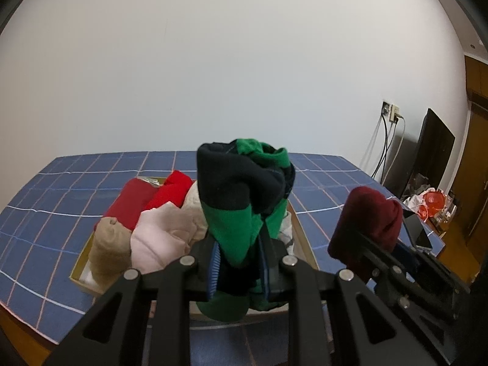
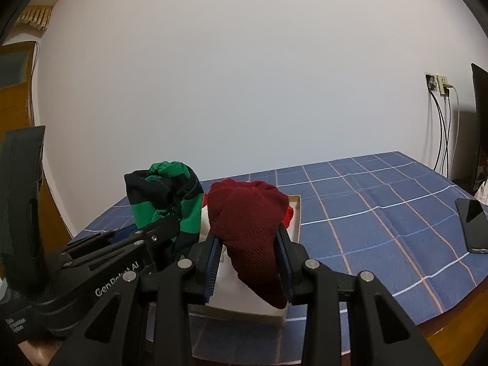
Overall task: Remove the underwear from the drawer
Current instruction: 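Lower the striped sock into the tray with the left tool while the right tool lowers the red sock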
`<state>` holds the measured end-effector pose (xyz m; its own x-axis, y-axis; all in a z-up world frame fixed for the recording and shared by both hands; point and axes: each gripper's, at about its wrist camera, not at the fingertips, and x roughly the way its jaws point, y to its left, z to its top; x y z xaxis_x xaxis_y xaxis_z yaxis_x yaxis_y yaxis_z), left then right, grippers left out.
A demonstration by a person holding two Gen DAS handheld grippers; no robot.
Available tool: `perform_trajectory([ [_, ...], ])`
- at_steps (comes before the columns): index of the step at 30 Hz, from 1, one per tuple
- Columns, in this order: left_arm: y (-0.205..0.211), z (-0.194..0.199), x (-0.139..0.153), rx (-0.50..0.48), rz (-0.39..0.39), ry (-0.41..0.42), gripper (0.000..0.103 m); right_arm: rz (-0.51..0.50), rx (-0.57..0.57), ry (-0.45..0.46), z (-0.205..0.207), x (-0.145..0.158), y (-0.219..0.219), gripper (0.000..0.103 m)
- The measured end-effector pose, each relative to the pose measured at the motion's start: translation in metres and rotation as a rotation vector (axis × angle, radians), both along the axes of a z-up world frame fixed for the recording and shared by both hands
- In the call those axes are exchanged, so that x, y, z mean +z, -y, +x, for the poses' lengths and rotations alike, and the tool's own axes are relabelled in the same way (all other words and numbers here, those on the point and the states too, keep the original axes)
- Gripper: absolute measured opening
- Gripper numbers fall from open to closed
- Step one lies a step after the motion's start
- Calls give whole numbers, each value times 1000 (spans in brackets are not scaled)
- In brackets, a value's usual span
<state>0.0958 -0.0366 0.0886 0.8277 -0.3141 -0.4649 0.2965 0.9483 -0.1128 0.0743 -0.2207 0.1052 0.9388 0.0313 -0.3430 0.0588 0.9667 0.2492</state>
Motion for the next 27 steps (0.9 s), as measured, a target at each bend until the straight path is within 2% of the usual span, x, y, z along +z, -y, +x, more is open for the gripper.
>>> perform_trajectory([
  [4,-11,13,-8,8,-19,-39,20,1,-14,-12,4,-3,2,37],
  [15,-10,30,-26,-5,21,-103,20,29,40,-100,35,-23,-7,37],
  [27,-3,56,-48,10,49,-180,20,48,41,-174,62,-40,4,37],
])
